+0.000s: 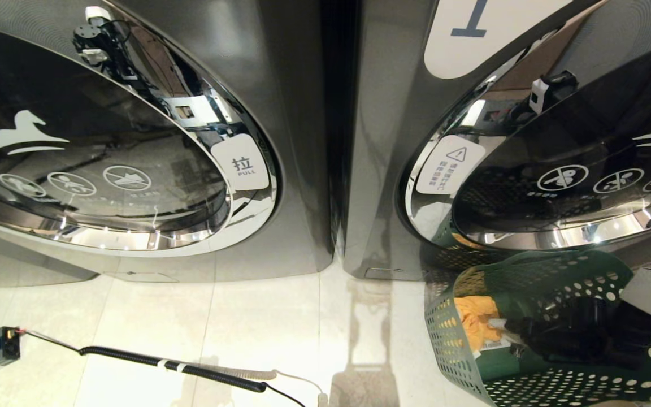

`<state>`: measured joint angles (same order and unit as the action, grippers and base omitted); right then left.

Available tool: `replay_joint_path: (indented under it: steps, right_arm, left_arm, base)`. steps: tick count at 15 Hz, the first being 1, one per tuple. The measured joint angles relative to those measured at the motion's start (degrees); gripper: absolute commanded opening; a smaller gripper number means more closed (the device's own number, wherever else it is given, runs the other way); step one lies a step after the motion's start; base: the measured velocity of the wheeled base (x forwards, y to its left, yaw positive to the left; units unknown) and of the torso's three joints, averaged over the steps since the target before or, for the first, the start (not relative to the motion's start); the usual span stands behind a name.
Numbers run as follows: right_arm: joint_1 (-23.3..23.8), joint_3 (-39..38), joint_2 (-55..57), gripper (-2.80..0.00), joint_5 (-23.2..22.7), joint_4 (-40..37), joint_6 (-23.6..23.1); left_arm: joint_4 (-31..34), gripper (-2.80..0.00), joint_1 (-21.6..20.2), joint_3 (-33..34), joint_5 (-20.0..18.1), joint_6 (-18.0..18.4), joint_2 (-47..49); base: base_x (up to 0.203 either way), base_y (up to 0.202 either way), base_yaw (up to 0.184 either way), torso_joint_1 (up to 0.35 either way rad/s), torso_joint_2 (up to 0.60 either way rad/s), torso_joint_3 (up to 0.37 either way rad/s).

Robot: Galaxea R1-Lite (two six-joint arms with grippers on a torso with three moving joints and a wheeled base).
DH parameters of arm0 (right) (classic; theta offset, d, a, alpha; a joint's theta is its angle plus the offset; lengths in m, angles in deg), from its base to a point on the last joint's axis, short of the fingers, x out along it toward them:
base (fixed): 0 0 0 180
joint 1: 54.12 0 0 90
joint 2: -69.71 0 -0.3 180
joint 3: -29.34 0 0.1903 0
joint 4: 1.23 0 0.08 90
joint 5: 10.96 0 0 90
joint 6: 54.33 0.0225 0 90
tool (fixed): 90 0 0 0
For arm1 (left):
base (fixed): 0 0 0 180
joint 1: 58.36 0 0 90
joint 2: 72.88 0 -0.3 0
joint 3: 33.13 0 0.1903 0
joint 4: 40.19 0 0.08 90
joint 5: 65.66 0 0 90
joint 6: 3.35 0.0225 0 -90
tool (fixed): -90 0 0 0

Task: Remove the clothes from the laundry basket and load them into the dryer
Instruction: Take the clothes out of the basket

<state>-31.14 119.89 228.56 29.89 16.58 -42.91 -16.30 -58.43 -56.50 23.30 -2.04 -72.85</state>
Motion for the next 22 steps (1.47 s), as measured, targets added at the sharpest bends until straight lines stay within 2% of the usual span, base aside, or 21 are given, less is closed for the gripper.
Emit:
replay_joint_path:
  steps: [2,4,8,14,22]
  right_arm:
    - [0.0,2.4,2.1,0.00,3.4,0.0,-0.7]
    - [0.0,6.4,3.8,0.00,3.8,0.1,0.0]
    - [-0.2,14.4,6.1,0.00,-1.9,0.2,4.9]
    - [-2.7,19.6,11.1,0.00,-2.1,-0.1,5.6]
    - [-4.4,25.7,14.7,0.00,-5.3,-3.4,6.2]
  left_arm:
    - [0.0,-2.80,0.0,0.0,0.0,0.0,0.0]
    - [0.0,-2.80,0.0,0.0,0.0,0.0,0.0]
    - [0.0,-2.80,0.0,0.0,0.0,0.0,0.0]
    - [0.0,-2.80,0.0,0.0,0.0,0.0,0.0]
    - [0.0,-2.80,0.0,0.0,0.0,0.0,0.0]
  base:
    - [0.000,0.000,0.000,0.000,0.00,0.000]
    - [0.000,0.000,0.000,0.000,0.00,0.000]
    - [0.000,0.000,0.000,0.000,0.00,0.000]
    - [0.000,0.000,0.000,0.000,0.00,0.000]
    - [0.000,0.000,0.000,0.000,0.00,0.000]
